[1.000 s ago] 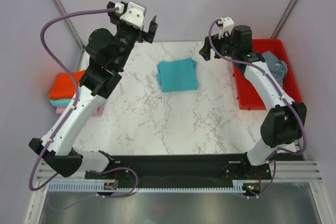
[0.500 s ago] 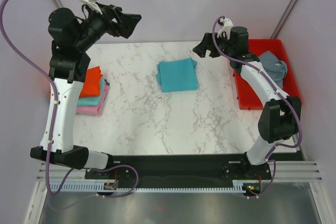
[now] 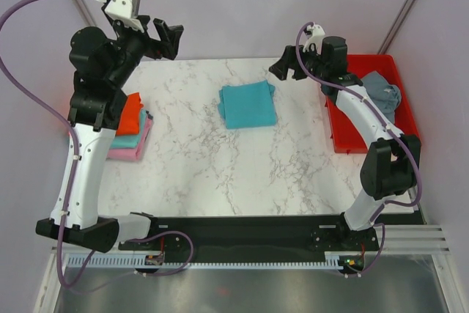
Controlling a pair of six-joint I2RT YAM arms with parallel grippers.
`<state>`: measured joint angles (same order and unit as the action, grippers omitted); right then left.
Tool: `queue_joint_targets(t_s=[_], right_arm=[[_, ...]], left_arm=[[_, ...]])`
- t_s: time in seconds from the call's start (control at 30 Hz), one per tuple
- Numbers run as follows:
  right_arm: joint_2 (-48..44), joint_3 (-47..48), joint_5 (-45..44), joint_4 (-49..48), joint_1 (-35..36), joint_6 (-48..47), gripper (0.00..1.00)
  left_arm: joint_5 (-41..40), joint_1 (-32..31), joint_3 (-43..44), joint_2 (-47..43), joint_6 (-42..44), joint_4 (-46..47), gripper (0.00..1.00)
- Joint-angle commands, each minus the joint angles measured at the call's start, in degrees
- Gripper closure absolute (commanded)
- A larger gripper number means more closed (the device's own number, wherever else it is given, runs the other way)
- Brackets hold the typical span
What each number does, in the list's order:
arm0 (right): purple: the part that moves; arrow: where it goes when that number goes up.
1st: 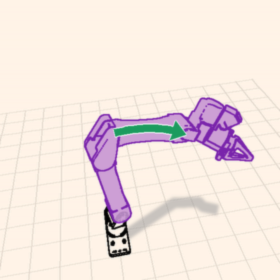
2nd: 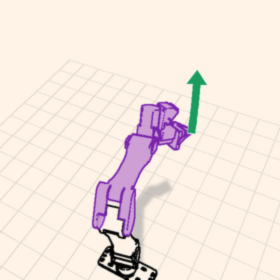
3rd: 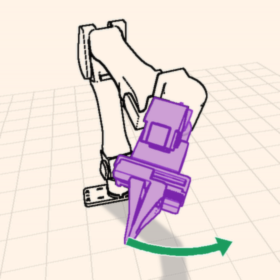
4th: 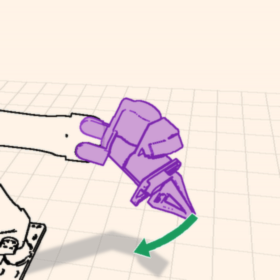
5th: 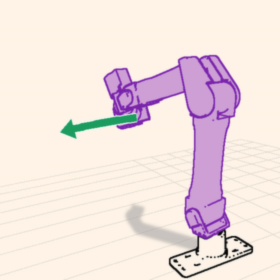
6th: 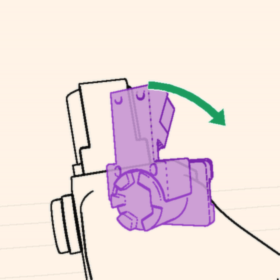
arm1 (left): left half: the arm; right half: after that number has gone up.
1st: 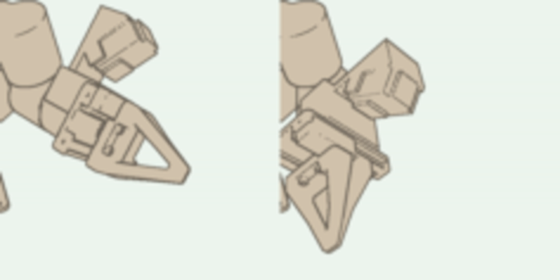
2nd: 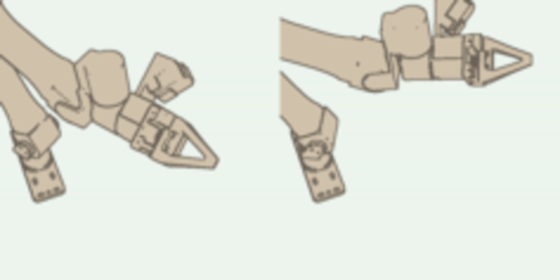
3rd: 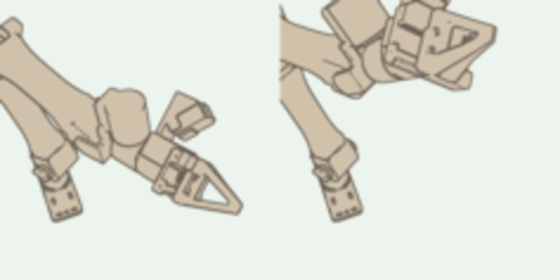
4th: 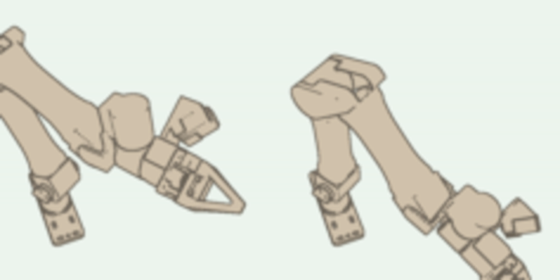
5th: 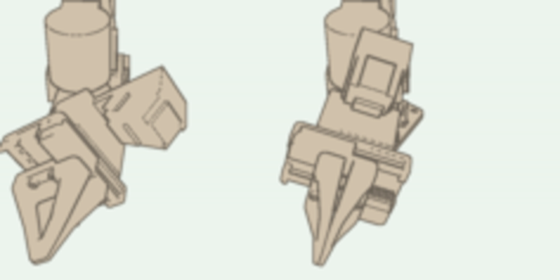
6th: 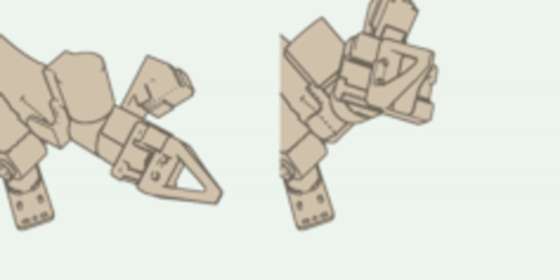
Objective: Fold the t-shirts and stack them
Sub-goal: Fold the tshirt
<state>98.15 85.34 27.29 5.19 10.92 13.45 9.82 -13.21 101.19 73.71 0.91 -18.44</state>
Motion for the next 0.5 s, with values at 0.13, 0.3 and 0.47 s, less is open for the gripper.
queue_joint_targets(t_s=[0.13,0.3,0.47], right_arm=[[-0.33,4.13,3.03,-3.34,0.16,2.45,0.02],[0.99,5.54,3.03,-3.96,0.16,4.03,0.02],[1.52,3.43,5.05,-6.67,0.07,7.28,0.02]], left_arm=[[8.99,0.12,4.02,-1.46,-1.8,3.49,0.04],[-3.48,0.03,4.28,-1.03,2.62,4.37,0.0],[17.31,4.6,5.17,-1.2,-9.68,3.67,0.0]])
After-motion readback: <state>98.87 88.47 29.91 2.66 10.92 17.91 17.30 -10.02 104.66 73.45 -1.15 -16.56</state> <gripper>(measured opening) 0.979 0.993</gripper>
